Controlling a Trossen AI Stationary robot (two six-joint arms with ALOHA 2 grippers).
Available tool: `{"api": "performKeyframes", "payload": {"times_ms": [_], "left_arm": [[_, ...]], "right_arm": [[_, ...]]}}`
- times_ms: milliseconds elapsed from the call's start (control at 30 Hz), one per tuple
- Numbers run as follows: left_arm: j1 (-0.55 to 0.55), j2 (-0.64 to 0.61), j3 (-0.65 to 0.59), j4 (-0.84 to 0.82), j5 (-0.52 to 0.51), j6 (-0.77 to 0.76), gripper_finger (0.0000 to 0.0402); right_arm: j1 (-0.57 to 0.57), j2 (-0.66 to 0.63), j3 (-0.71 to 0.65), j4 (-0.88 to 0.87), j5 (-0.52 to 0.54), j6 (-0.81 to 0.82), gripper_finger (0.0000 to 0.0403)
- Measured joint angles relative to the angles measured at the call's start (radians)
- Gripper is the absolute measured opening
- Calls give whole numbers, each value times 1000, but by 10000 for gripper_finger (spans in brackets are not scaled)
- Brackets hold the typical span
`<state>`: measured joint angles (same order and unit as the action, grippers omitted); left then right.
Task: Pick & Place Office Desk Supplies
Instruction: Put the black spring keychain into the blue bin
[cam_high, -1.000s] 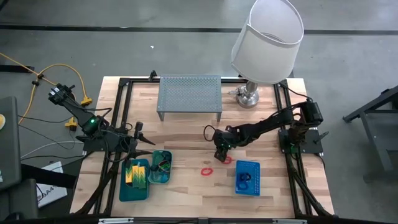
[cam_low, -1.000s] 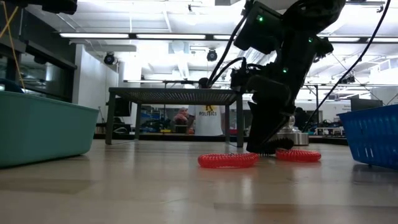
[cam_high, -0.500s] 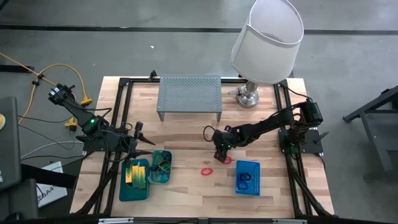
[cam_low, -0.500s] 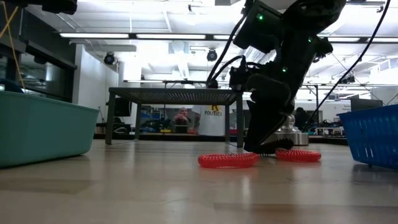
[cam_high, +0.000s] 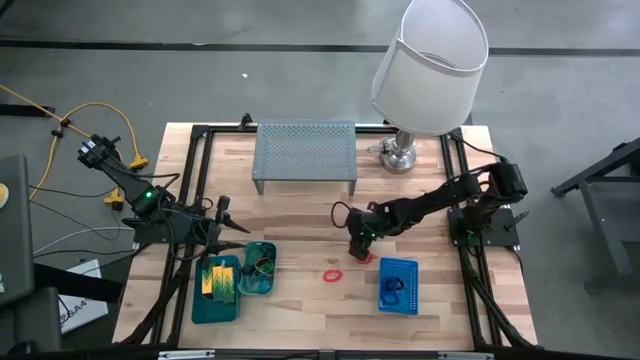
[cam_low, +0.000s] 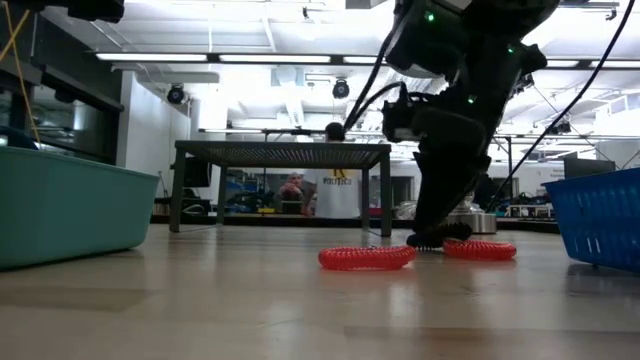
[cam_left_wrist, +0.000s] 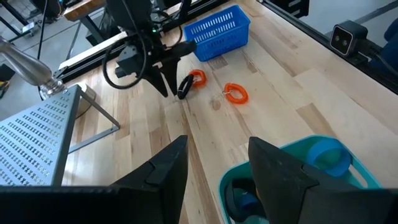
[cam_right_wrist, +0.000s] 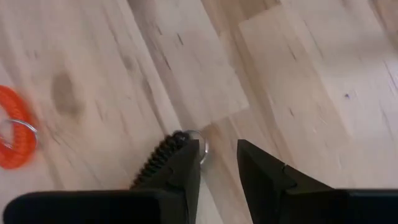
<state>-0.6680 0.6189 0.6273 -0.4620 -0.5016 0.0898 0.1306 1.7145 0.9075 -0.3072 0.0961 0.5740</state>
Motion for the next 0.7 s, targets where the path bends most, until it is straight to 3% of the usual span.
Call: {"api": "performKeyframes", "payload": {"times_ms": [700], "left_arm": [[0, 0, 0, 0, 0, 0, 161]], "right_arm": [[13, 0, 0, -9, -21, 89, 95]]}}
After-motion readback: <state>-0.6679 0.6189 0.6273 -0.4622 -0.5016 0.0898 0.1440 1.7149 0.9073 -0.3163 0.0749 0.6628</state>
